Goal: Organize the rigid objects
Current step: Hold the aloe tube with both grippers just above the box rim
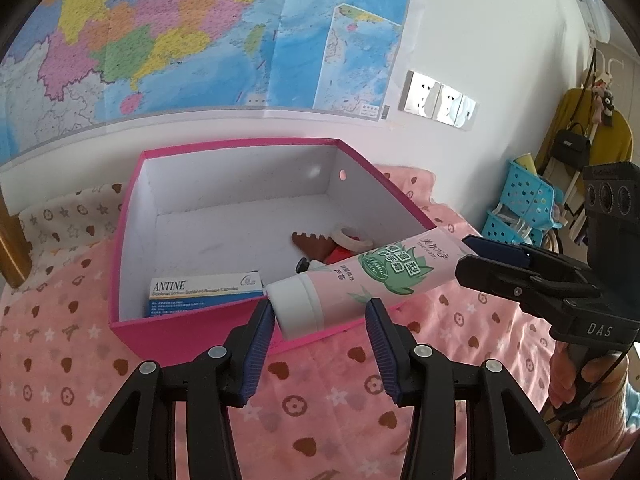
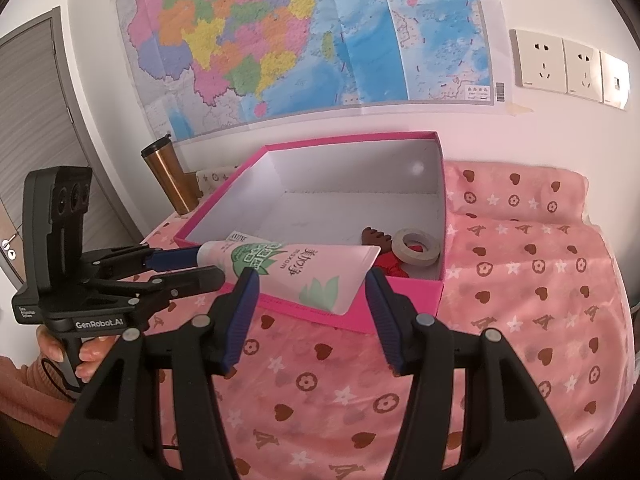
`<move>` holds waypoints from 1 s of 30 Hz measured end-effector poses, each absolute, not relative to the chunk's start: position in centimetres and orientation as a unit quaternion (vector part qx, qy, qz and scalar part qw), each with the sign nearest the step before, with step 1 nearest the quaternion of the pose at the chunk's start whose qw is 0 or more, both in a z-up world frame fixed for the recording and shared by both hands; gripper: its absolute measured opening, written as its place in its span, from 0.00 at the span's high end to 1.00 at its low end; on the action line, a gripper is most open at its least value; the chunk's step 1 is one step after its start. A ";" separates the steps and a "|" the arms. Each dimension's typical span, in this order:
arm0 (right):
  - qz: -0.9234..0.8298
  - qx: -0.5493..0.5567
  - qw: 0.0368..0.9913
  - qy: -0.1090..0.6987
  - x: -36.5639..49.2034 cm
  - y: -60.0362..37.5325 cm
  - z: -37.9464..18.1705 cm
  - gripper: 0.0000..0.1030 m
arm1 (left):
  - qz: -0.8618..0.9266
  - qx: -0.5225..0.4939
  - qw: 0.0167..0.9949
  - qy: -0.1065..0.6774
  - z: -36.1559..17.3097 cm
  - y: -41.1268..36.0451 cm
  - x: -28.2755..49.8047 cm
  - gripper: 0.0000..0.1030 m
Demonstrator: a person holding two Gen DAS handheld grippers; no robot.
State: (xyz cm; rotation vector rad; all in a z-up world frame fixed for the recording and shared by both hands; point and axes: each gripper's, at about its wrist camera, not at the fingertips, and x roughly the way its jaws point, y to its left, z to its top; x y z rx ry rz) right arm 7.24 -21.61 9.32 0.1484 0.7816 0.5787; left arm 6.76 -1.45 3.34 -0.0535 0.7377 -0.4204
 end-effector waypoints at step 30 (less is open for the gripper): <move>0.275 0.071 0.890 0.357 7.3 -21.7 10.2 0.44 | -0.199 -0.024 0.920 0.337 4.6 -1.5 7.3 0.54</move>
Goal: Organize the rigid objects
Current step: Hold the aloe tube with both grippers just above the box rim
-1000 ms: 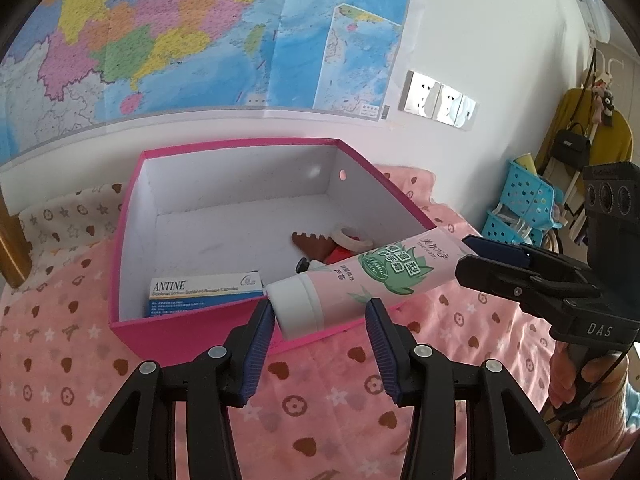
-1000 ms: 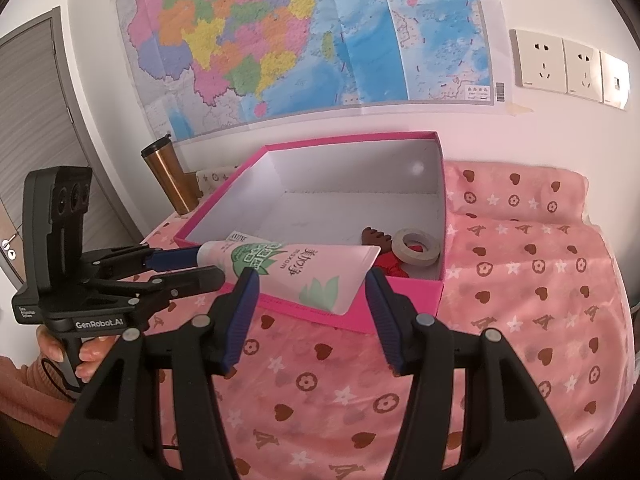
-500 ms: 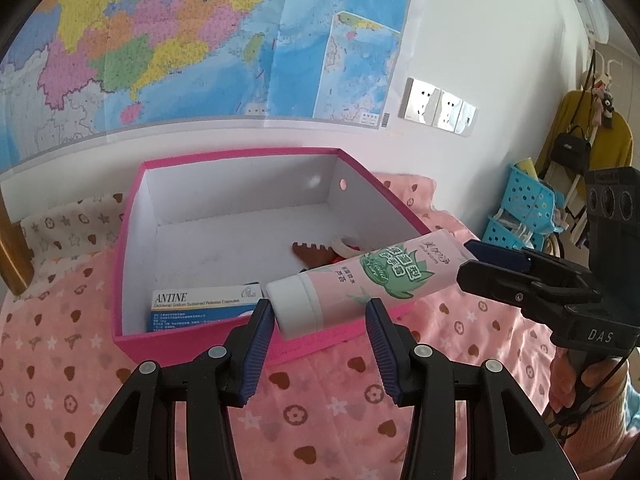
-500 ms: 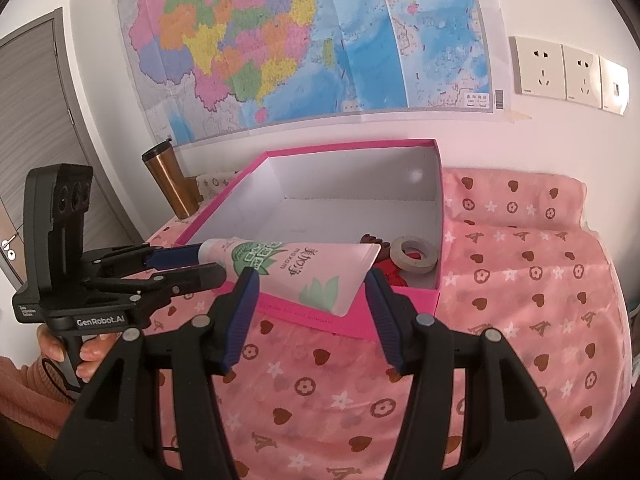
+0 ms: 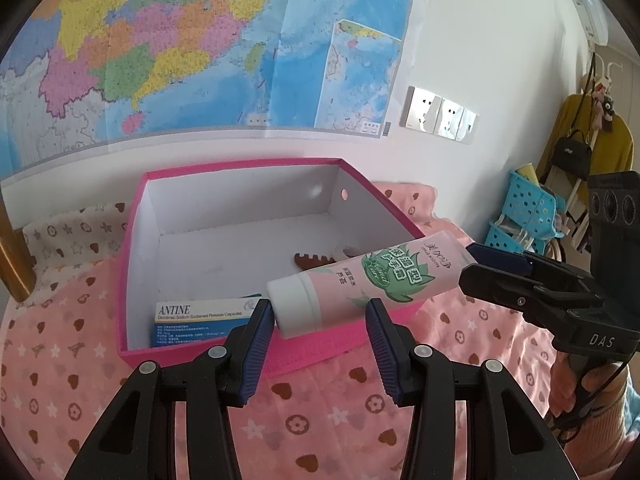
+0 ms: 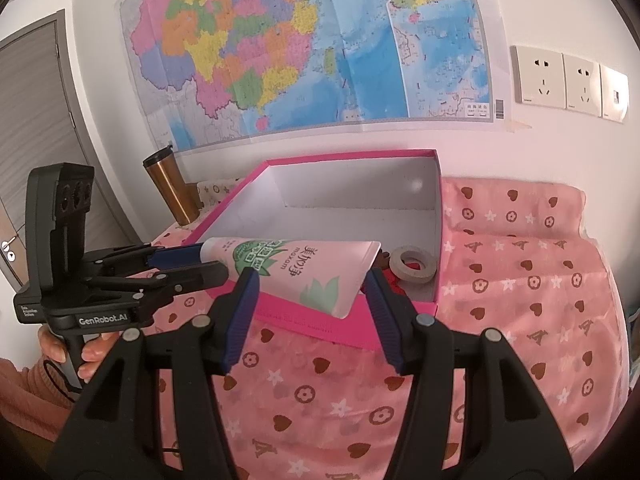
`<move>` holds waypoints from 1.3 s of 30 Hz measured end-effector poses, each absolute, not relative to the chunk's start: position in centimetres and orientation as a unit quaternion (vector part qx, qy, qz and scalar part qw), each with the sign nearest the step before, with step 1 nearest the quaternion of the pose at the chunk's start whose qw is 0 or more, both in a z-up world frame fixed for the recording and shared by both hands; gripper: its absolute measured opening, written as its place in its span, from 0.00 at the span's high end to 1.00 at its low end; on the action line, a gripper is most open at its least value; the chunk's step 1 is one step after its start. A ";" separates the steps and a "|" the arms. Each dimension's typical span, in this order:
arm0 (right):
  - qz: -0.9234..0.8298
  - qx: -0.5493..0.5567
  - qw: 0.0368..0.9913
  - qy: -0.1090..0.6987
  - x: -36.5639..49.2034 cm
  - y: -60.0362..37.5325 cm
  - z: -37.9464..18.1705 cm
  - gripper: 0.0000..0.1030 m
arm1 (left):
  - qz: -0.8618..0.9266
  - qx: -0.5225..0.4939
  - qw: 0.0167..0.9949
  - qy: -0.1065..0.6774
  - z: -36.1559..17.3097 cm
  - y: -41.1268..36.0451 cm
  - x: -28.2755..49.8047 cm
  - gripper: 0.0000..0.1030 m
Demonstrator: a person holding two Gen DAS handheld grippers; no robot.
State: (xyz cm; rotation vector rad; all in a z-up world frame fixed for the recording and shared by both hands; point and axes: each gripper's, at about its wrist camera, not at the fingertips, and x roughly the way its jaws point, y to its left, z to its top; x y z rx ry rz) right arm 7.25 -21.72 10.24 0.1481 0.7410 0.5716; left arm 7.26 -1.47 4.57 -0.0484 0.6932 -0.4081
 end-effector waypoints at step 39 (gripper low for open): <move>0.274 0.077 0.892 0.352 8.7 -21.7 10.3 0.44 | -0.194 -0.016 0.921 0.338 4.7 -1.8 8.9 0.54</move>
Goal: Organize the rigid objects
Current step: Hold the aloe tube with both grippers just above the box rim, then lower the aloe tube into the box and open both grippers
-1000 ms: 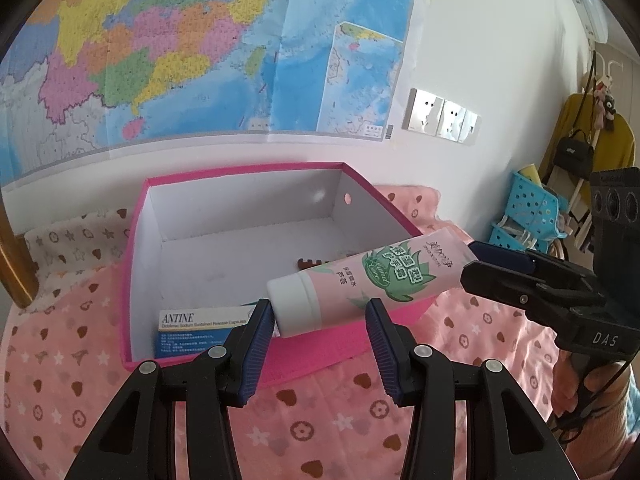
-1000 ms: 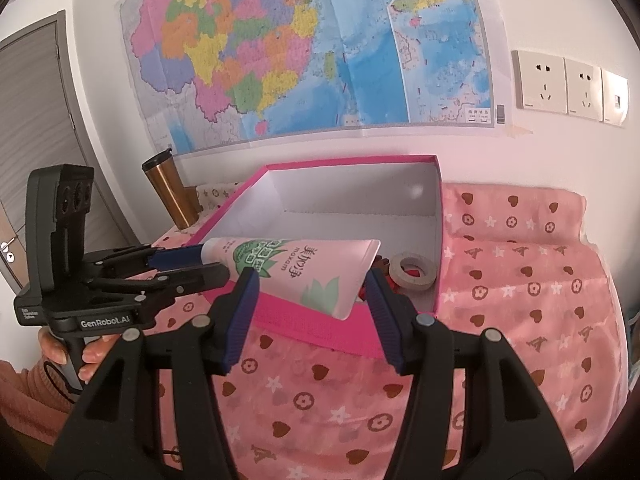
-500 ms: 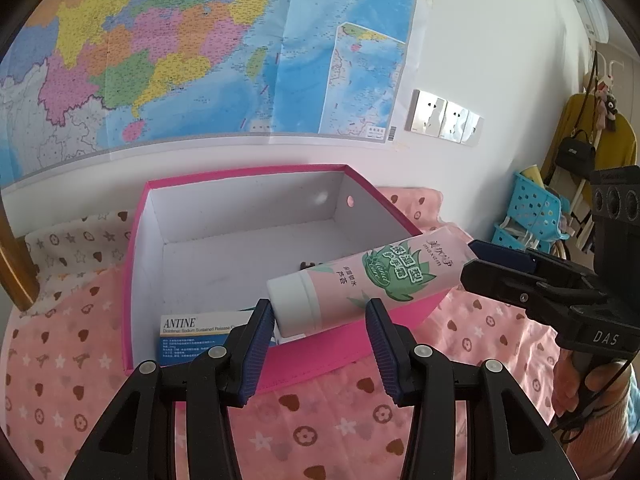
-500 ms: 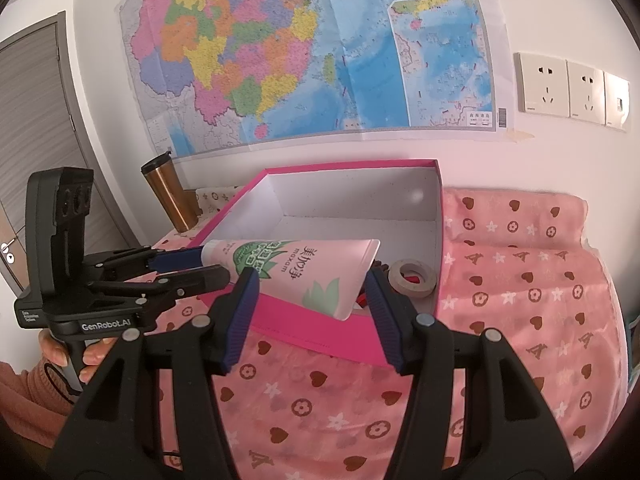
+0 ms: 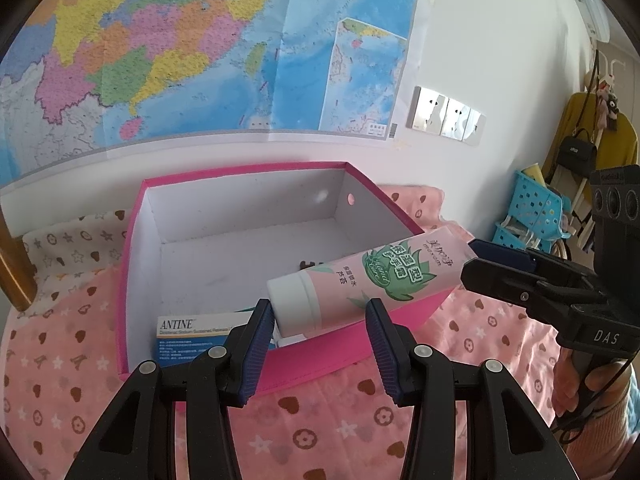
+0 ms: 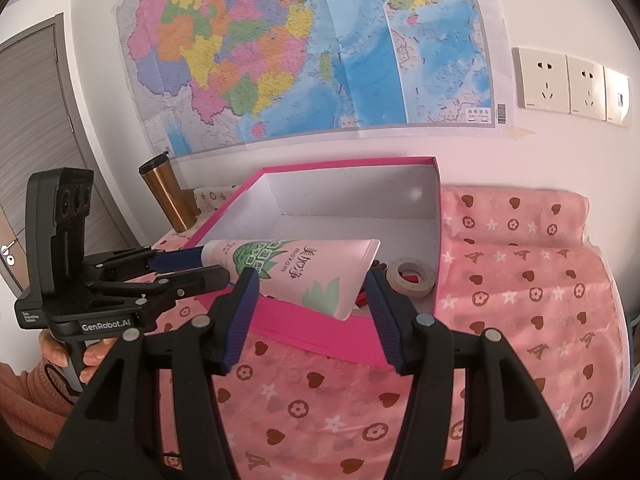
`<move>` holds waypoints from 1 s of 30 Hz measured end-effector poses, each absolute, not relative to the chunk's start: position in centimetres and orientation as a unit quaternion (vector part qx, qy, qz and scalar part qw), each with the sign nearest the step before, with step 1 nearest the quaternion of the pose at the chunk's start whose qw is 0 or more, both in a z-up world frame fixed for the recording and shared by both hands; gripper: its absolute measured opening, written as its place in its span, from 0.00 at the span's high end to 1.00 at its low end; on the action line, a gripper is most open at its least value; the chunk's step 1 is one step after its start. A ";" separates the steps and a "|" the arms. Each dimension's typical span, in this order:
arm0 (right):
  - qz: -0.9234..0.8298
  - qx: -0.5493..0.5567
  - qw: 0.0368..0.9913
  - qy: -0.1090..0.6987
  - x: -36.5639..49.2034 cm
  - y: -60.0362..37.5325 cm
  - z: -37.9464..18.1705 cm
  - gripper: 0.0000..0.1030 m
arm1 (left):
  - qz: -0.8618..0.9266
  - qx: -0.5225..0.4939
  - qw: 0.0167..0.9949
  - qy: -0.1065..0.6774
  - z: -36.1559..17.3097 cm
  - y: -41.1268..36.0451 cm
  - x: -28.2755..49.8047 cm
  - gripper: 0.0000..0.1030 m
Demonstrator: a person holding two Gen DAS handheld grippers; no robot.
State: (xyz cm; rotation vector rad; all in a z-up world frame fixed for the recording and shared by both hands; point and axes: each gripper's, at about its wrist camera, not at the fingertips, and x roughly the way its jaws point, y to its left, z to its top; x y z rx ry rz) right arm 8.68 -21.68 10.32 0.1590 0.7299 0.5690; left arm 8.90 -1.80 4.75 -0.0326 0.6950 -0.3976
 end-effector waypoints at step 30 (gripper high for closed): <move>0.269 0.086 0.887 0.365 10.6 -22.5 9.4 0.44 | -0.186 -0.007 0.916 0.355 3.8 -2.7 10.8 0.54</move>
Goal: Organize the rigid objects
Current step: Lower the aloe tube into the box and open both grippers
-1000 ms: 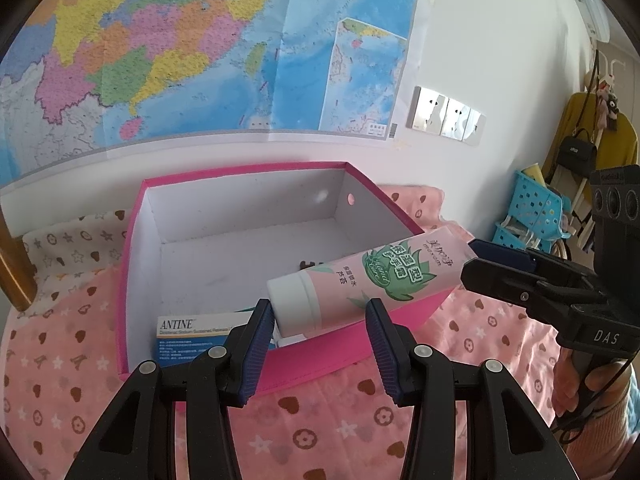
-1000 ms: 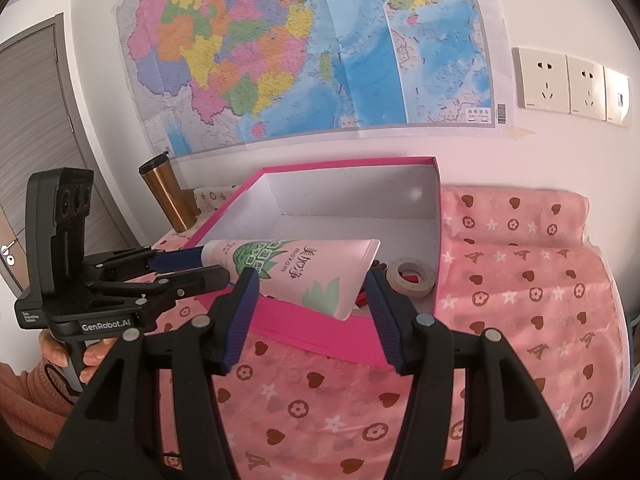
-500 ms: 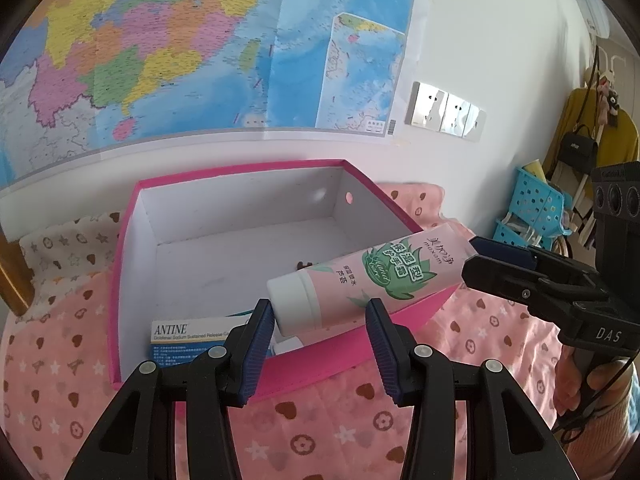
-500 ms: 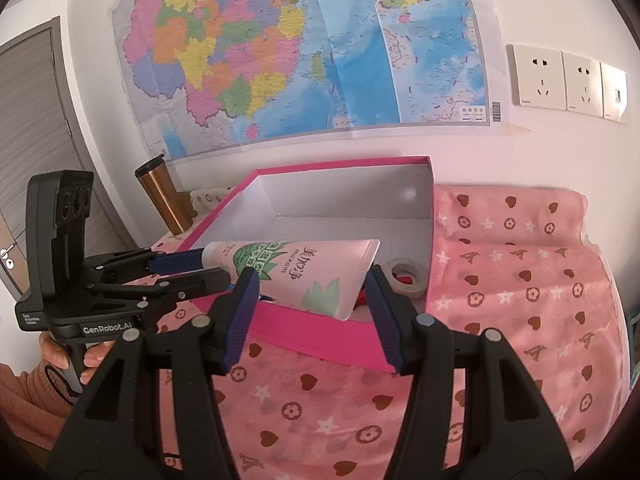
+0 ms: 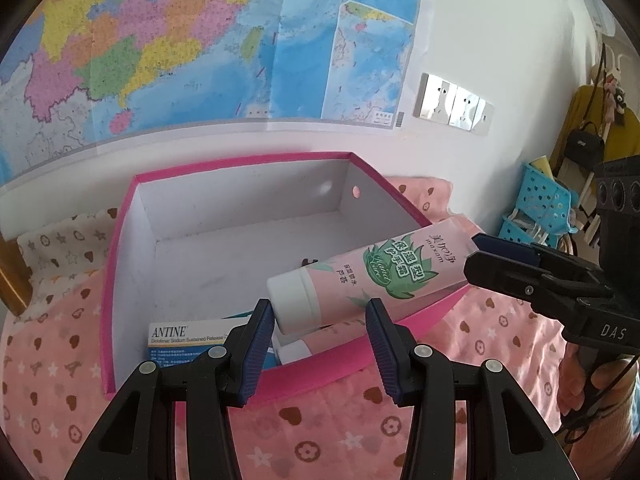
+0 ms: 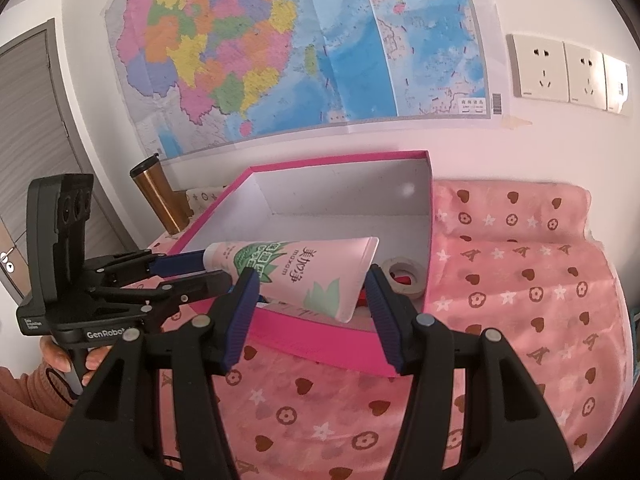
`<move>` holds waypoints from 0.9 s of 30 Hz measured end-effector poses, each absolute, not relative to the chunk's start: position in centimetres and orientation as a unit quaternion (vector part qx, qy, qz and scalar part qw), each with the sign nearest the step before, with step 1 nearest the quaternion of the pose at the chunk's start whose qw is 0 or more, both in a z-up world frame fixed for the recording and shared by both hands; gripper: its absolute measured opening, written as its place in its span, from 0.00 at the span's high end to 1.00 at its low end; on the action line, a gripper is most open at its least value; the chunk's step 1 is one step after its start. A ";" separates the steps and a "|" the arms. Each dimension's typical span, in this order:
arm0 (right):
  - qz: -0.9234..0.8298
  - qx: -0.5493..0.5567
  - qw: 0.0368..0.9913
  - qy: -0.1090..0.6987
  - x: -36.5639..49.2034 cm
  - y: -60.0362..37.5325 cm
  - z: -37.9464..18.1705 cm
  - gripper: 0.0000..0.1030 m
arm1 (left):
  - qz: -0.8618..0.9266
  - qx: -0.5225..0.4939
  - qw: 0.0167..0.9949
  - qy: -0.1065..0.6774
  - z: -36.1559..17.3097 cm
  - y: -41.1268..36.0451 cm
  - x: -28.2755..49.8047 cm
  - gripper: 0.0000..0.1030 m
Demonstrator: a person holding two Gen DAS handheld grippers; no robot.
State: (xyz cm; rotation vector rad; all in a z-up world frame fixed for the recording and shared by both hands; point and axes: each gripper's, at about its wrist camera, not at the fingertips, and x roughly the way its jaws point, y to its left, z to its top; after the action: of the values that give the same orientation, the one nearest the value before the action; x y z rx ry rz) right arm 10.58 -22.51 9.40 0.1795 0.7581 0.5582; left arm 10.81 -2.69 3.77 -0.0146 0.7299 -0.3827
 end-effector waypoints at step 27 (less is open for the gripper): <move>0.226 0.064 0.878 0.417 14.4 -21.3 6.0 0.44 | -0.178 -0.033 0.895 0.407 0.9 -2.6 15.1 0.52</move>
State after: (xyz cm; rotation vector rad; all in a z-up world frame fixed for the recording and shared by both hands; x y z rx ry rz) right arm 14.36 -21.29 5.96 0.1340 0.8699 0.4705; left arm 15.07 -2.57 0.90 -0.0678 0.8431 -0.3699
